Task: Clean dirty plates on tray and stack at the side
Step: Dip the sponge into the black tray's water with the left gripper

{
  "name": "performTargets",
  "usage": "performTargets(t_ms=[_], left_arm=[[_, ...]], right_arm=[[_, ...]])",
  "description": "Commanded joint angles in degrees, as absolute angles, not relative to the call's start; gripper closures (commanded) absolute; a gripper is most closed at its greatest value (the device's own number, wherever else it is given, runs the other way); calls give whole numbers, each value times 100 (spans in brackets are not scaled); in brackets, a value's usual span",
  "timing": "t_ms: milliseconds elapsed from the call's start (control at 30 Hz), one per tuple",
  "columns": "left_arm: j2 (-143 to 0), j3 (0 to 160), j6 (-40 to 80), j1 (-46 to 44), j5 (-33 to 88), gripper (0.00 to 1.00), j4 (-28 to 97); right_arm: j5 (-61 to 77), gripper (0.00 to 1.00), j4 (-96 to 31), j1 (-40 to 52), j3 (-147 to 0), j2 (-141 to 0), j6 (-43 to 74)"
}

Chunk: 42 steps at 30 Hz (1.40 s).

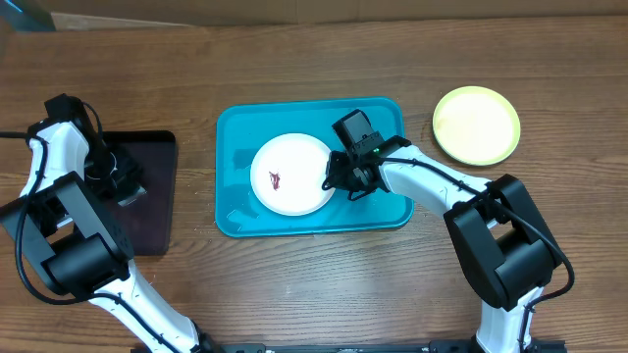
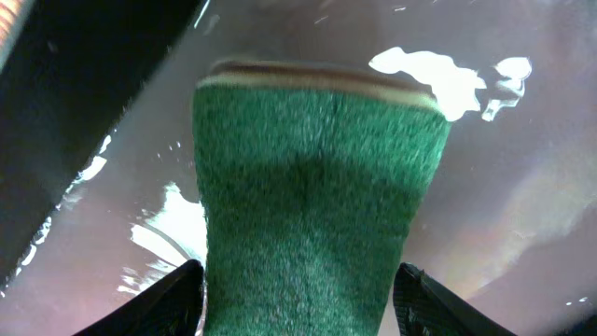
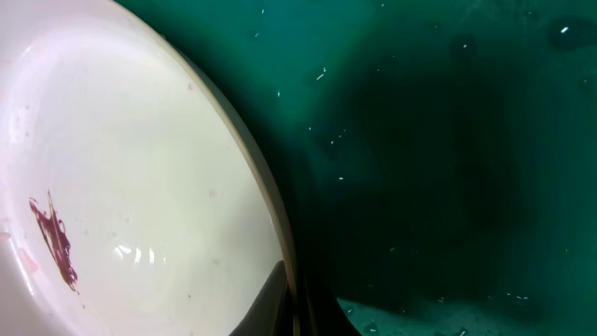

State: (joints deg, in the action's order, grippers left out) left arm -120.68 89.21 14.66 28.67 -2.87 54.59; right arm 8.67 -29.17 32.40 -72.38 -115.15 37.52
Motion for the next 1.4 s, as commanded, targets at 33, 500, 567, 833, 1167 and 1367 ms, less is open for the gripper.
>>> performTargets(t_ms=[33, 500, 567, 833, 1167, 1367], left_arm=[[-12103, 8897, 1367, 2897, -360, 35, 5369], [-12108, 8897, 1260, 2897, -357, 52, 5151], [-12108, 8897, 1260, 2897, -355, 71, 5153], [-12105, 8919, 1284, 2897, -189, 96, 5203], [-12108, 8576, 1280, 2895, -233, 96, 5004], [-12108, 7697, 1280, 2897, -235, 96, 4292]], right_arm=[[454, 96, -3028, 3240, -7085, -11841, 3701], [454, 96, -3030, 3240, -7085, -11841, 3701], [451, 96, -3028, 3240, -7085, -11841, 3701], [451, 96, -3033, 3240, -7085, -11841, 3699], [454, 96, -3006, 3240, -7085, -11841, 3616], [454, 96, -3052, 3240, -7085, -11841, 3616]])
